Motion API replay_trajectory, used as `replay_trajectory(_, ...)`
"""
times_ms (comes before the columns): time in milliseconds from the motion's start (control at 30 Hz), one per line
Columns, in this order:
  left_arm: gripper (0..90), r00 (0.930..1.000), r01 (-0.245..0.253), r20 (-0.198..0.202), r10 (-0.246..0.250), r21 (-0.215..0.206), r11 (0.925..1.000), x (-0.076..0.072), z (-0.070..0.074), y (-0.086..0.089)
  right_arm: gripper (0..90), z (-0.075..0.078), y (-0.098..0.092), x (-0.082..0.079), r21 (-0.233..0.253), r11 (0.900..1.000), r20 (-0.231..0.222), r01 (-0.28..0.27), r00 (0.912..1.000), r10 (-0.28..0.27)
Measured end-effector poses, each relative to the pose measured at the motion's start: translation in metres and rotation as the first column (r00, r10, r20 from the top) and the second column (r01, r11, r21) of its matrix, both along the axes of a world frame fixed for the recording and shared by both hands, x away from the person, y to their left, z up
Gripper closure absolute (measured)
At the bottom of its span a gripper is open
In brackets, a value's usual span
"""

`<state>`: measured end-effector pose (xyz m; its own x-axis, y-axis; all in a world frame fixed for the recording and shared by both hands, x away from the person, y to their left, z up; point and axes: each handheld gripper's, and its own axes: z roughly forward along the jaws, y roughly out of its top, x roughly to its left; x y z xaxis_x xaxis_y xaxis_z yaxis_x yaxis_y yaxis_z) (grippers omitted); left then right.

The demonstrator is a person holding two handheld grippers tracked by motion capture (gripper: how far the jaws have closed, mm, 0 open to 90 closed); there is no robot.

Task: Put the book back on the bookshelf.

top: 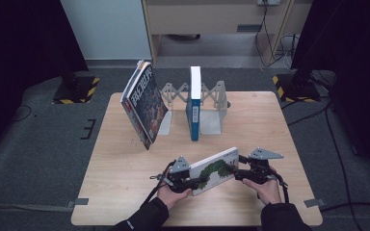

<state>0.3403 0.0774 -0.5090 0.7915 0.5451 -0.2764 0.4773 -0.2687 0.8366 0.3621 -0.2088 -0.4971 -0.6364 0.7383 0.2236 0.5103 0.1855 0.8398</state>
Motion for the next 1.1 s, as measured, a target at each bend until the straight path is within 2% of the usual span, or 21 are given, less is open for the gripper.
replay_trajectory(100,70.7,0.9997,0.01,-0.024,-0.01,-0.002,0.9999,-0.002,0.002,-0.002,31.2,0.0,0.0,0.001,0.01,1.0,-0.003,-0.008,1.0,0.008)
replay_trajectory(200,74.0,0.9979,0.017,-0.062,-0.019,-0.044,0.9989,-0.002,0.005,-0.002,29.5,0.001,-0.003,0.001,0.014,1.0,-0.019,0.004,0.9998,-0.003)
replay_trajectory(300,74.3,0.9992,0.025,-0.032,-0.026,-0.017,0.9995,-0.004,0.01,-0.003,28.6,0.003,-0.007,0.001,0.03,0.999,0.002,0.016,0.9999,-0.016)
replay_trajectory(567,74.5,0.9994,-0.011,-0.034,0.01,-0.028,0.9996,-0.002,0.021,0.003,20.8,0.004,-0.019,0.003,0.006,0.996,-0.003,0.092,0.9957,-0.092)
replay_trajectory(633,74.6,0.9992,-0.023,-0.033,0.022,-0.029,0.9993,-0.001,0.024,0.005,18.4,0.003,-0.022,0.004,-0.002,0.993,-0.018,0.114,0.9933,-0.114)
replay_trajectory(933,74.6,0.9972,-0.073,-0.017,0.072,-0.038,0.9966,0.005,0.04,0.016,17.0,-0.002,-0.037,0.006,-0.084,0.977,-0.023,0.195,0.9801,-0.197)
replay_trajectory(1000,74.7,0.9961,-0.088,-0.009,0.088,-0.047,0.995,0.007,0.044,0.019,16.2,-0.004,-0.04,0.006,-0.127,0.97,-0.027,0.208,0.9767,-0.213)
replay_trajectory(1100,74.6,0.9934,-0.114,0.009,0.114,-0.057,0.9919,0.009,0.051,0.022,14.4,-0.007,-0.044,0.007,-0.193,0.952,-0.042,0.236,0.9679,-0.248)
